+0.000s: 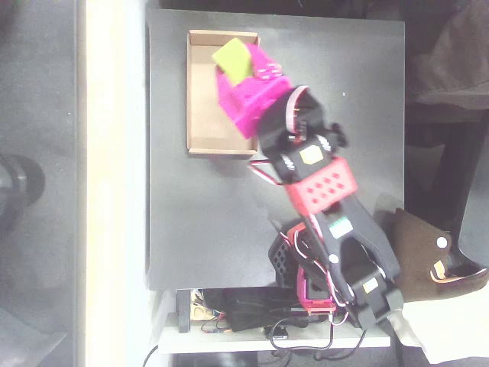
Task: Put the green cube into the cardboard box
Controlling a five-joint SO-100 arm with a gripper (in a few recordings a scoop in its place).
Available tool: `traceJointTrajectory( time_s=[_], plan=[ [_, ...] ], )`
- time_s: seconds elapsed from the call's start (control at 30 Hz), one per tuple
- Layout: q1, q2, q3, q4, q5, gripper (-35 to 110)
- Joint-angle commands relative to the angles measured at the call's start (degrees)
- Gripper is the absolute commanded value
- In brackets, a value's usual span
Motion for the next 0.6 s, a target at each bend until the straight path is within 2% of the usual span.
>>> traceJointTrajectory(
  time_s=[0.0,0.57],
  plan=[
    [-2.5,-2.4,-0.5,-0.2,0.0,12],
    [-2.6,-23.7,-0.5,-0.2,0.0,13]
  ],
)
